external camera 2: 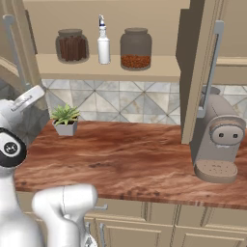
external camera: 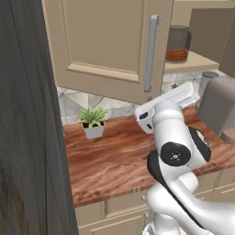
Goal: Pick the jar and jar from the dining table and place them in the open cabinet. Close the cabinet after placing the objects.
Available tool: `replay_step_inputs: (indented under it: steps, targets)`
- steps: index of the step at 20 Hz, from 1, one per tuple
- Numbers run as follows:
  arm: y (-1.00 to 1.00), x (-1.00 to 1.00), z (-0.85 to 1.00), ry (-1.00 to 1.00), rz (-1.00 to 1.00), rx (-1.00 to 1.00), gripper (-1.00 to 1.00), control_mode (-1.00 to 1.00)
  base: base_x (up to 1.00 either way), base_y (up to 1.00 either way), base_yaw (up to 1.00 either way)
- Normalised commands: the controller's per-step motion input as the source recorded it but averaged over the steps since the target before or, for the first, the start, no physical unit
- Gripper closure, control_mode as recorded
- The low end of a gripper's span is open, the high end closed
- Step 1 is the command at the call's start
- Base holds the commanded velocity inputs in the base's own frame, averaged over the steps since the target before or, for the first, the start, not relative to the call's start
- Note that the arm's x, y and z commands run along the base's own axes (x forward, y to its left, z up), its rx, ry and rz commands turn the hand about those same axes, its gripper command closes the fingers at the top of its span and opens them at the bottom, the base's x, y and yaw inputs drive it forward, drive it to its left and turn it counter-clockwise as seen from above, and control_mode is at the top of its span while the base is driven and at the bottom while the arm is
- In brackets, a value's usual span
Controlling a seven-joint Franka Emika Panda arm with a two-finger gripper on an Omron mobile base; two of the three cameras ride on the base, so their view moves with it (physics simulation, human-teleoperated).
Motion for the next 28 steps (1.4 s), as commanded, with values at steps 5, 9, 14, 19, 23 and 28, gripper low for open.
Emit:
replay_step_inputs:
  steps: [5,9,14,19,23,28]
  targets:
    - [-0.13,0.65,0.0,-0.04,-0.08,-0.13,-1.0,-1.0,0.0,0.0,0.0]
    - [-0.1,0.67,0.0,-0.04,-0.08,-0.14,-1.0,-1.0,0.0,0.0,0.0]
    - [-0.12,0.69,0.0,-0.04,-0.08,-0.14,-1.0,-1.0,0.0,0.0,0.0]
    - [-0.15,0.72,0.0,-0.02,-0.05,-0.1,-1.0,-1.0,0.0,0.0,0.0]
    - [-0.18,0.74,0.0,-0.01,-0.04,-0.08,-1.0,-1.0,0.0,0.0,0.0]
    - [-0.17,0.73,0.0,0.0,-0.03,-0.07,-1.0,-1.0,0.0,0.0,0.0]
